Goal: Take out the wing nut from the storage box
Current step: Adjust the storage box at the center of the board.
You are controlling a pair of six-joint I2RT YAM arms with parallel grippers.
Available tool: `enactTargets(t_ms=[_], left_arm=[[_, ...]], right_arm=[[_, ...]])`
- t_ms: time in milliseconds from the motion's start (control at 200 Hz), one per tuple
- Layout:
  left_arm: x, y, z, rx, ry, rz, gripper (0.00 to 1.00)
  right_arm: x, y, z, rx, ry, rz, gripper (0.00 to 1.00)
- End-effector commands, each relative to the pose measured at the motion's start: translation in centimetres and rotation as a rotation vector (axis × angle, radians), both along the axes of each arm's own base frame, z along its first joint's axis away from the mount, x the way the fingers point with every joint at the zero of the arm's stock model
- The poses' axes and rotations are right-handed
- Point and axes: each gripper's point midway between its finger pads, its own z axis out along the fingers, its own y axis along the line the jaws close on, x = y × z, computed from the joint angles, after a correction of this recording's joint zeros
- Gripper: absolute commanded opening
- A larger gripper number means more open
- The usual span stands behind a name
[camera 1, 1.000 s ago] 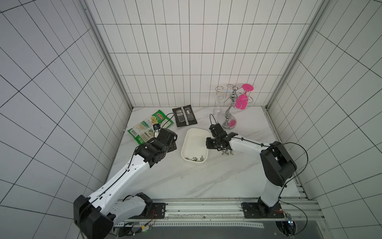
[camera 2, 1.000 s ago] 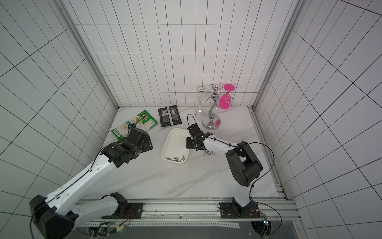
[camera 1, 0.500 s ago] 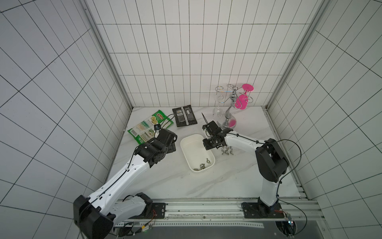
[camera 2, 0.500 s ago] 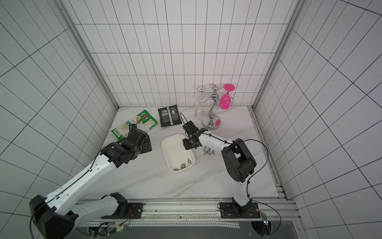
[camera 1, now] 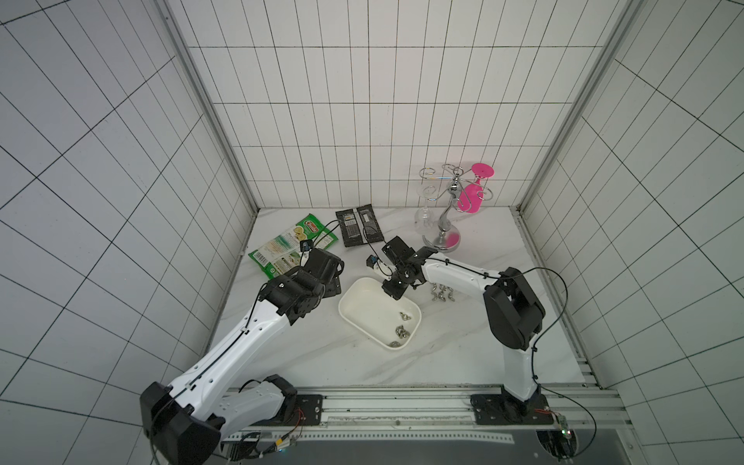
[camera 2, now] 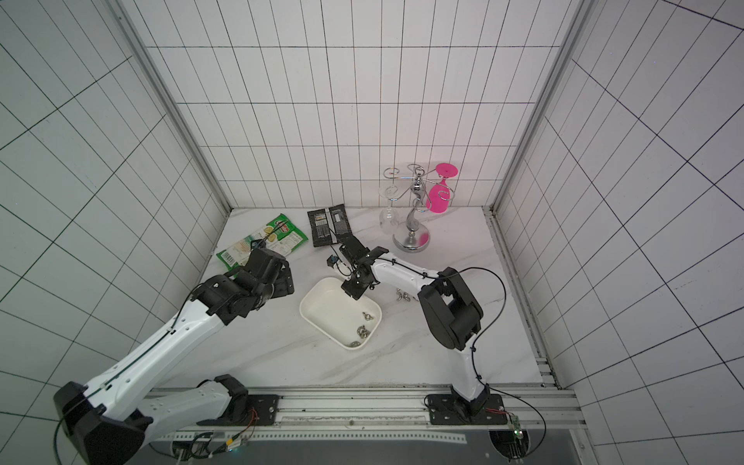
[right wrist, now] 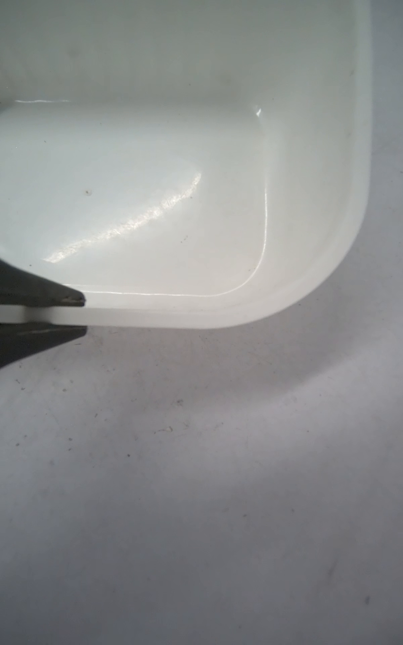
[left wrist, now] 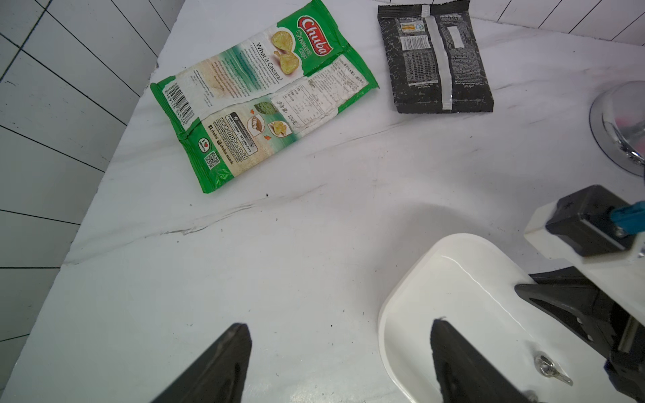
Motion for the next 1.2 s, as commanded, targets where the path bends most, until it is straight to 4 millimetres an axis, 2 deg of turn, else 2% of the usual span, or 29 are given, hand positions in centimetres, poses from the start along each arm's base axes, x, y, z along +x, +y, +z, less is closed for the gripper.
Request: enactTargets(t_ms=[0,200,400,530,620,710,805,925,1045,1144,1194], left_arm=[[-0.1,0.2,1.3,0.007,-0.033,-0.008,0.85],[0.0,0.2,1.1,0.009,-0.026,-0.004,0.85],[-0.1,0.7,1.7,0.023,-0.043,0.008,0.86],[-0.1,0.7,1.8,0.019,-0.048,0.010,0.86],[-0.1,0.8,1.8,0.022,-0.048,0.012,0.86],[-0.1,0.9,1.8,0.025,-0.050,0.012,0.86],[0.0,0.9,1.9,0.020,-0.051,0.015,0.86],[0.0,0.9,1.9,0.020,-0.052,0.015,0.86],[0.0,1.1,1.9,0.020,-0.052,0.018,0.86],[0.0,1.1,2.0,0.017,-0.052,0.017,0.86],[0.0,1.1,1.9,0.017,-0.048,0.016,0.86]], right_arm=[[-2.3,-2.1,-2.8,-0.160,0.052,0.175,0.06],[-2.4,-1.0,-2.7,-0.173,0.019,0.268,0.11],[-3.1,0.0,-2.9,-0.160,0.039,0.316,0.15],[-2.6,0.2,-2.5,-0.158,0.020,0.297,0.26],[-2.0,0.4,-0.9,-0.132,-0.026,0.257,0.37],[-1.7,0.7,2.3,-0.058,-0.087,0.218,0.43],[-2.0,0.6,5.8,0.024,-0.144,0.196,0.47],[-2.9,-0.8,8.4,0.059,-0.181,0.175,0.49],[-3.9,-2.5,9.3,0.059,-0.173,0.131,0.48],[-5.7,-3.1,8.9,0.072,-0.096,0.120,0.43],[-7.0,-3.7,8.1,0.059,-0.041,0.121,0.39]])
